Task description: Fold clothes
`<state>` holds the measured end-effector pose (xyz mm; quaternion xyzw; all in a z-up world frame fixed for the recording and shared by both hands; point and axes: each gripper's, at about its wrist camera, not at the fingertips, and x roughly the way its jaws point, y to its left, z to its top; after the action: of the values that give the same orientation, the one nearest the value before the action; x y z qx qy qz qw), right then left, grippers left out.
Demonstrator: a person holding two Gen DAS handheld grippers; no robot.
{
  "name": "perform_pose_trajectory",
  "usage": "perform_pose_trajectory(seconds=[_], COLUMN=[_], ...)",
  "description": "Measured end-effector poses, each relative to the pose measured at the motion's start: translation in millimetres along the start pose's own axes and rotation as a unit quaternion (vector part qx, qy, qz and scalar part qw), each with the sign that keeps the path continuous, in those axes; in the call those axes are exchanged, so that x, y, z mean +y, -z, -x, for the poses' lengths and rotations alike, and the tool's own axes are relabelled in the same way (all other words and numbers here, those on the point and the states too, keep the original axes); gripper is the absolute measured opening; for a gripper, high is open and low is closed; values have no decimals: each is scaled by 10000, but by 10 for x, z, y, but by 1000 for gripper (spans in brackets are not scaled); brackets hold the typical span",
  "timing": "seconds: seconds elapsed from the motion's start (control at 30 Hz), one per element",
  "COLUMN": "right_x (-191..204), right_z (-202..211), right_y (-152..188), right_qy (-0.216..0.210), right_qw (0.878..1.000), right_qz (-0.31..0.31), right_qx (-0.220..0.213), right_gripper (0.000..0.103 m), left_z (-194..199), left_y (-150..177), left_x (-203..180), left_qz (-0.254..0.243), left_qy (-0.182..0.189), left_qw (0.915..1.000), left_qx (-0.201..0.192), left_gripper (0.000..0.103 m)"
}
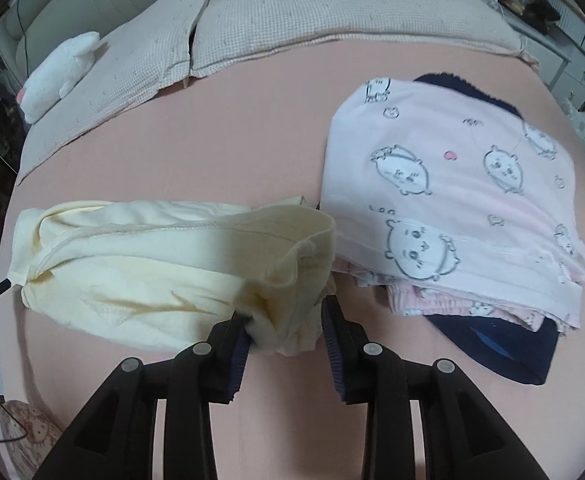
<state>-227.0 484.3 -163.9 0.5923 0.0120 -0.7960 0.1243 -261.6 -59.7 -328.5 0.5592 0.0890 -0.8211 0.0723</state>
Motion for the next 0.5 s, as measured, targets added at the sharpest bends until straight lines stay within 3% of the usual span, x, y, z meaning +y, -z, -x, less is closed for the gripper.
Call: perform_pose_trajectory(seconds=[0.17, 0.23, 0.27, 0.3, 0.37, 0.5], right_x=[147, 148, 115, 81, 30, -45], right_z=[137, 184, 219, 254, 222, 29], right_y=[144, 204, 230, 256, 276, 272], right_qy=[363, 511, 439, 367, 286, 194], right_qw=[9991, 9984, 9985, 9984, 9985, 9980], right_qz=[97, -24, -140, -256, -399, -582], right_qx=[-184, -257, -307, -357, -257, 166], right_gripper=[35, 35, 35, 35, 38, 42], left_z=[72, 95, 103, 100, 75, -29], left_y=[25, 27, 26, 32, 54, 15], left_x=[-178, -221, -233, -242, -254, -356], left_qz=[-114, -116, -99, -92, -97, -215], left_qy=[553, 686, 750, 796, 858, 729], left_qw=[9984, 9976, 9971, 9968, 9962, 9969], left_qx=[50, -9, -41, -66, -109, -224], left_gripper=[9, 16, 28, 48, 67, 67])
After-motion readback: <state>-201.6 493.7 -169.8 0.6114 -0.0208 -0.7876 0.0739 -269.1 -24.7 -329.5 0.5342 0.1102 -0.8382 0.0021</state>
